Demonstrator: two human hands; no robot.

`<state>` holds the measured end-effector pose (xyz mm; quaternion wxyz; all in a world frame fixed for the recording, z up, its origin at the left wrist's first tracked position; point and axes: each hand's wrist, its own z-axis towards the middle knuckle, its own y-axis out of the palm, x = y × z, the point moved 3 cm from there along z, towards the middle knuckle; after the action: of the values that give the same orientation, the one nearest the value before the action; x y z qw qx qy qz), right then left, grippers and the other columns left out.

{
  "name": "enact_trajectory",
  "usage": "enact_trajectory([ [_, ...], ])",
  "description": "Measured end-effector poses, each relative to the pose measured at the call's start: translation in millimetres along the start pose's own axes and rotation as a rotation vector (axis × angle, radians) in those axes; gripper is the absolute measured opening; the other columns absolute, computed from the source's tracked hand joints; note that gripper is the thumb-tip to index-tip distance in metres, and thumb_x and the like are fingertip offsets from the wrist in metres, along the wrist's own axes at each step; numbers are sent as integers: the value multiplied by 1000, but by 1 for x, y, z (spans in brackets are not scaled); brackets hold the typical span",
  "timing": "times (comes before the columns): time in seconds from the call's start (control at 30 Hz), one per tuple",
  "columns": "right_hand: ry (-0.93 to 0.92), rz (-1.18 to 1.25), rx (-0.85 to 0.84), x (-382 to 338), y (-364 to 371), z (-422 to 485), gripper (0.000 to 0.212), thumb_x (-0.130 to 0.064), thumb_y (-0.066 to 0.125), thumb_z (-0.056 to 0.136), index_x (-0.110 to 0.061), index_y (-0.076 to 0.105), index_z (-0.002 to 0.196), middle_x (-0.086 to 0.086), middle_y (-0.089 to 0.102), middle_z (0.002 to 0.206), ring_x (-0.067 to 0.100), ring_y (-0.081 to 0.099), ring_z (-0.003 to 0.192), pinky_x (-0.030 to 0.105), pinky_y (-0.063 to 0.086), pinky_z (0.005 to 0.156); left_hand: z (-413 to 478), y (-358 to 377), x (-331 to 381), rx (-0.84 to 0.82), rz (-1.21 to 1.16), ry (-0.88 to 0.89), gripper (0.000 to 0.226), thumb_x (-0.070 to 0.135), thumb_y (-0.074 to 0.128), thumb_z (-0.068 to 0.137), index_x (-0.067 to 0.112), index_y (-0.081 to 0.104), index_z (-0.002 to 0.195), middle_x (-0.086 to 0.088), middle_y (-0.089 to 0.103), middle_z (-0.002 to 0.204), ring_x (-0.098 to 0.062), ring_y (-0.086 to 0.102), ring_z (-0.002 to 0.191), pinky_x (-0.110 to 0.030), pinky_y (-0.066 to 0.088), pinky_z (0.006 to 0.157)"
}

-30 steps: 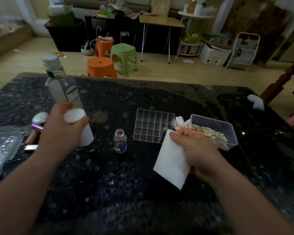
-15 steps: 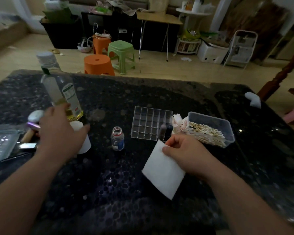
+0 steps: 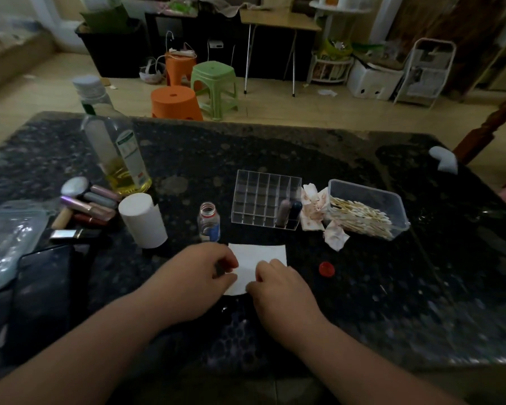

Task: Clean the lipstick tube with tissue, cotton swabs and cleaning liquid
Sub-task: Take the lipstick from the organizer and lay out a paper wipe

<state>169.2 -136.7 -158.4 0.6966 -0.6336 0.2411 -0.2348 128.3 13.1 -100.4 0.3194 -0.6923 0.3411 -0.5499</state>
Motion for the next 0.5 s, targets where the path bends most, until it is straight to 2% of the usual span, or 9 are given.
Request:
enact_trajectory([
  [0.1, -8, -10, -64, 4, 6, -9, 4, -19, 70, 73, -23, 70, 74, -2, 50, 73, 21, 51, 71, 31, 27, 53, 1, 10, -4, -173, 52, 16, 27, 37, 67, 91, 42, 60, 117, 20, 58, 100, 0, 59, 89, -14, 48, 76],
  [0.2, 2, 5, -63, 6, 2, -13, 3, -20, 70, 70, -22, 69, 68, -2, 51, 67, 20, 54, 66, 30, 26, 52, -3, 25, -7, -324, 153, 62, 43, 40, 65, 90, 39, 54, 132, 18, 51, 128, -2, 49, 117, -23, 43, 102],
  [0.23, 7, 3, -57, 4, 0, -15, 6, -20, 66, 71, -22, 67, 65, -3, 50, 65, 20, 53, 64, 30, 25, 51, -4, 30, -6, -345, 178, 78, 46, 40, 64, 90, 38, 52, 135, 17, 48, 132, -4, 45, 123, -25, 40, 106],
  [0.3, -12, 2, -50, 1, 0, -19, 18, -21, 53, 76, -23, 68, 66, -4, 50, 64, 19, 53, 63, 30, 25, 52, -3, 35, -2, -350, 199, 115, 45, 38, 63, 90, 36, 52, 134, 15, 46, 133, -7, 42, 124, -25, 39, 105],
  [0.33, -28, -12, -49, 0, -1, -20, 18, -21, 54, 76, -23, 69, 67, -4, 51, 64, 18, 53, 64, 30, 26, 52, -3, 37, 1, -349, 204, 133, 43, 37, 63, 90, 35, 53, 132, 14, 47, 132, -8, 43, 122, -25, 39, 104],
  [0.4, -26, -11, -88, 5, -4, -22, 6, -19, 71, 69, -21, 67, 64, -3, 52, 64, 20, 54, 64, 31, 26, 53, -2, 40, 7, -351, 197, 150, 38, 35, 62, 90, 33, 56, 128, 12, 50, 130, -9, 46, 119, -26, 41, 102],
  [0.43, -20, -4, -108, 8, -6, -21, 10, -17, 75, 64, -20, 66, 62, -2, 52, 65, 21, 54, 64, 31, 25, 53, -2, 41, 9, -352, 189, 150, 37, 35, 61, 90, 32, 57, 127, 11, 52, 129, -9, 48, 117, -26, 43, 100],
  [0.5, -24, 7, -184, 12, -11, -20, 7, -15, 73, 69, -19, 68, 71, -1, 56, 75, 23, 54, 75, 32, 28, 58, -2, 44, 11, -353, 188, 145, 38, 38, 61, 91, 33, 56, 128, 13, 53, 128, -6, 51, 112, -25, 45, 97],
])
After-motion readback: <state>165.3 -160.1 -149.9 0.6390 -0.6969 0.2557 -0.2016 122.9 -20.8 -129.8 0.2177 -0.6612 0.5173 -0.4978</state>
